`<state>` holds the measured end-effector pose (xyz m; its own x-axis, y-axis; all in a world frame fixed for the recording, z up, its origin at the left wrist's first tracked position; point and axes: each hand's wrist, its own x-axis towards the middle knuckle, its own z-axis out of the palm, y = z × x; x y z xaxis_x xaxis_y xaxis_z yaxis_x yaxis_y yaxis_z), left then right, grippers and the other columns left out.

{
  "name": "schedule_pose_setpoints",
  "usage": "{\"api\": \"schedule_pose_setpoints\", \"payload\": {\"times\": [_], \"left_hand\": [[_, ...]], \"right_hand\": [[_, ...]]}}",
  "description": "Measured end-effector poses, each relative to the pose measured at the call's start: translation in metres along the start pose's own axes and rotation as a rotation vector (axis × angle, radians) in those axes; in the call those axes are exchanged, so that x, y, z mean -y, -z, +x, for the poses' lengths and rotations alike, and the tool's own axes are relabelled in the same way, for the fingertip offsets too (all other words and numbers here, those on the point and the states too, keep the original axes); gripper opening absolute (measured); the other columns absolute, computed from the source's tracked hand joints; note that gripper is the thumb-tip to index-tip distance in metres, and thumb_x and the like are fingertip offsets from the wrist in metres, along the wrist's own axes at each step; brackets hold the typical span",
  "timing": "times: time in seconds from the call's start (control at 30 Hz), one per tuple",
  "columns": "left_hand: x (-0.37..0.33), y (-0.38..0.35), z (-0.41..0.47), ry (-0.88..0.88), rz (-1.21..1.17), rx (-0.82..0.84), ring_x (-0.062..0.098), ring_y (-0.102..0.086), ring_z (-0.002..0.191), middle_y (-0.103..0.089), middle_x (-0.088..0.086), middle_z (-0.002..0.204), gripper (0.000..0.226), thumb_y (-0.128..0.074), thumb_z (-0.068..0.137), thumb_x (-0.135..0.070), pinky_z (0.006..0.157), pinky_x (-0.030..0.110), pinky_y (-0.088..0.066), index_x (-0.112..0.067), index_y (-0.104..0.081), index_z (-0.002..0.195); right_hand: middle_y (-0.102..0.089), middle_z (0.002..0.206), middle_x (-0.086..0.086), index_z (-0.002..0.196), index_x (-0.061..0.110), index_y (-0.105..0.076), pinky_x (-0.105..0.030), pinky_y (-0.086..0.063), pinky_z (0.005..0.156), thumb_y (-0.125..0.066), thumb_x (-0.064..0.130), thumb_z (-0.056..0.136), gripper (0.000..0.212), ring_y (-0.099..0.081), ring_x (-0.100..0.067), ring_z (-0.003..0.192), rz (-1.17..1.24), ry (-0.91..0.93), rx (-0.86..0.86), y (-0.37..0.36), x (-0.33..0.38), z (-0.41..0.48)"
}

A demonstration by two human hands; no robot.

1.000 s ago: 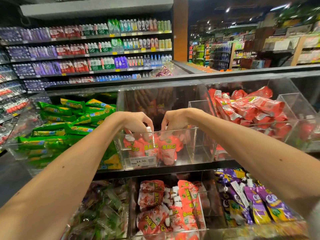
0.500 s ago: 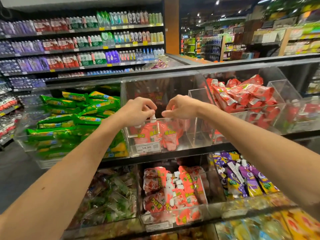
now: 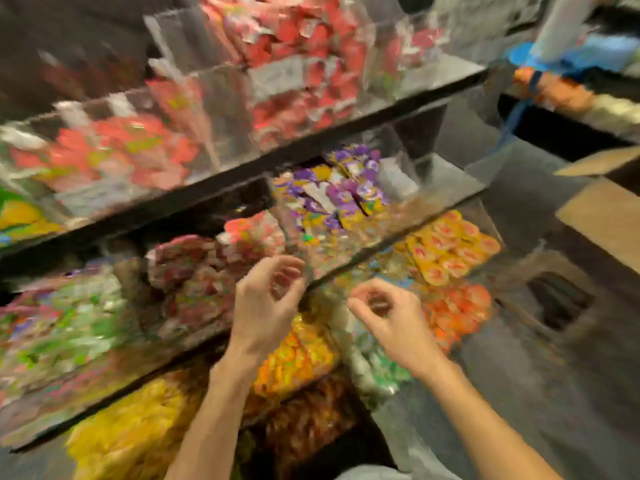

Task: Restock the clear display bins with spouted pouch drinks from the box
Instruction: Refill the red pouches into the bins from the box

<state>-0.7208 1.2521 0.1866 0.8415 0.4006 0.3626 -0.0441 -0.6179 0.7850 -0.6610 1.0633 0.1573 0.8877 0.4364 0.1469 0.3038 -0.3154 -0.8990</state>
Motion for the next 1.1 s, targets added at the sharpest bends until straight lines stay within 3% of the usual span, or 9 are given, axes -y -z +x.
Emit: {"api": "schedule_pose_setpoints", "payload": {"times": [0.07, 0.23, 0.37, 0.5, 0.63, 0.87, 1.0, 1.1], "left_hand": [[-0.016, -0.058, -0.009, 0.001, -0.043, 0.099, 0.005, -0.064, 0.074, -0.071, -0.005, 0.086, 0.018, -0.070, 0.079, -0.009, 0.071, 0.021, -0.051, -0.021, -0.069, 0.093], [-0.101, -0.230, -0.012, -0.066, -0.170, 0.387, -0.002, -0.059, 0.066, -0.067, -0.010, 0.077, 0.007, -0.066, 0.081, -0.021, 0.062, 0.021, -0.046, -0.024, -0.068, 0.087], [-0.178, -0.371, -0.017, -0.207, -0.212, 0.616, -0.004, -0.056, 0.063, -0.063, -0.007, 0.070, 0.008, -0.063, 0.081, -0.018, 0.061, 0.012, -0.041, -0.022, -0.067, 0.088], [-0.233, -0.503, -0.015, -0.154, -0.257, 0.866, -0.004, -0.055, 0.063, -0.061, -0.012, 0.071, 0.019, -0.071, 0.083, -0.004, 0.071, 0.015, -0.045, -0.021, -0.065, 0.090], [-0.275, -0.607, -0.006, -0.192, -0.222, 1.029, 0.006, -0.057, 0.076, -0.064, -0.009, 0.084, 0.012, -0.072, 0.088, -0.021, 0.079, 0.021, -0.048, -0.026, -0.066, 0.097], [-0.308, -0.791, 0.049, -0.148, -0.106, 1.097, 0.016, -0.064, 0.087, -0.061, -0.013, 0.079, 0.007, -0.067, 0.092, -0.020, 0.081, 0.025, -0.048, -0.024, -0.063, 0.097], [-0.311, -0.887, 0.102, -0.056, 0.026, 1.170, 0.018, -0.062, 0.104, -0.069, 0.000, 0.107, 0.024, -0.061, 0.097, -0.019, 0.086, 0.027, -0.047, -0.016, -0.062, 0.121], [-0.309, -0.946, 0.140, -0.141, 0.166, 1.180, 0.023, -0.061, 0.111, -0.067, 0.003, 0.122, 0.029, -0.061, 0.097, -0.019, 0.090, 0.034, -0.051, -0.017, -0.061, 0.126]], "right_hand": [[-0.067, 0.072, 0.009, 0.081, 0.034, -0.066, -0.017, -0.048, 0.067, -0.072, 0.024, 0.085, 0.013, -0.061, 0.001, 0.068, -0.010, -0.076, -0.042, 0.045, -0.034, -0.023], [-0.065, 0.073, 0.007, 0.090, 0.017, -0.072, -0.007, -0.042, 0.064, -0.074, 0.008, 0.086, 0.010, -0.057, 0.010, 0.065, -0.045, -0.266, -0.279, 0.194, -0.112, -0.065], [-0.069, 0.082, 0.009, 0.095, 0.025, -0.069, -0.021, -0.051, 0.077, -0.073, 0.014, 0.087, 0.014, -0.062, 0.000, 0.072, -0.055, -0.430, -0.501, 0.307, -0.162, -0.106], [-0.068, 0.099, 0.004, 0.117, 0.018, -0.067, -0.015, -0.051, 0.079, -0.070, 0.020, 0.091, 0.027, -0.063, 0.000, 0.082, -0.009, -0.604, -0.659, 0.395, -0.208, -0.131], [-0.063, 0.116, 0.004, 0.133, 0.023, -0.056, -0.014, -0.045, 0.077, -0.067, 0.032, 0.093, 0.043, -0.062, -0.006, 0.096, 0.066, -0.755, -0.720, 0.461, -0.257, -0.131], [-0.062, 0.121, 0.003, 0.129, 0.025, -0.060, -0.024, -0.044, 0.090, -0.067, 0.033, 0.094, 0.037, -0.059, -0.012, 0.109, 0.107, -0.912, -0.770, 0.577, -0.360, -0.070], [-0.064, 0.116, 0.002, 0.124, 0.021, -0.062, -0.019, -0.043, 0.082, -0.066, 0.031, 0.095, 0.031, -0.060, -0.012, 0.107, 0.122, -1.007, -0.760, 0.639, -0.418, -0.012], [-0.064, 0.115, 0.001, 0.123, 0.017, -0.061, -0.016, -0.044, 0.078, -0.065, 0.027, 0.096, 0.029, -0.060, -0.012, 0.105, 0.121, -1.027, -0.768, 0.682, -0.456, 0.026]]}}
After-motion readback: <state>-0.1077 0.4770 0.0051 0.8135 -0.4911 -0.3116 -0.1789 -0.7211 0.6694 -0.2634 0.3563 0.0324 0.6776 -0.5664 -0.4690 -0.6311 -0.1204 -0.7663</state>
